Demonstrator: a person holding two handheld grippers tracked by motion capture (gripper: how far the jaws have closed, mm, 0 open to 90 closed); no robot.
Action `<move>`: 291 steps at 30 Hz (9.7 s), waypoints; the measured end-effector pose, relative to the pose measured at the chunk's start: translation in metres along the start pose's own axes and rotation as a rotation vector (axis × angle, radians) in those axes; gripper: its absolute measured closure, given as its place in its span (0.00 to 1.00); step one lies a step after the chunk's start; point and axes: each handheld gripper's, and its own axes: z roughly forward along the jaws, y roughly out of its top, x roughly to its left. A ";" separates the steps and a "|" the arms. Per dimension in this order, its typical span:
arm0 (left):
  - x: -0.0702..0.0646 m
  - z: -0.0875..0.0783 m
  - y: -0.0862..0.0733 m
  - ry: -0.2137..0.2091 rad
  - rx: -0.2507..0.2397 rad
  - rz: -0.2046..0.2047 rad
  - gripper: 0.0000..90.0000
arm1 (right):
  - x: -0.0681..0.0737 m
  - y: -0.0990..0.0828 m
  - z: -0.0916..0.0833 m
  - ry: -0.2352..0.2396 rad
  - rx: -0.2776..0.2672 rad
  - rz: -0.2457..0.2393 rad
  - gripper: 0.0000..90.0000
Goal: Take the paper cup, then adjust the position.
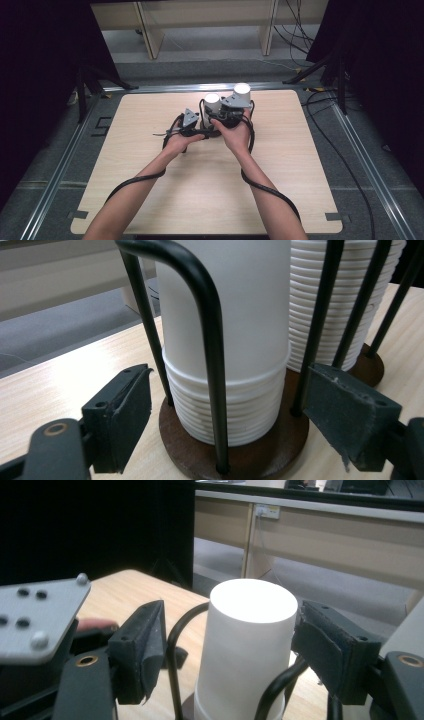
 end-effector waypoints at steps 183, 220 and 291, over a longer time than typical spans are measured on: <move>-0.039 -0.139 -0.030 -0.060 -0.032 0.082 0.14 | 0.020 0.004 -0.067 0.075 -0.090 0.235 0.40; -0.062 -0.168 -0.051 -0.114 -0.055 0.049 0.10 | -0.016 -0.058 -0.109 0.136 0.011 0.656 0.39; -0.097 -0.064 -0.020 -0.186 -0.094 0.099 0.15 | -0.014 -0.068 -0.099 0.153 0.017 0.810 0.39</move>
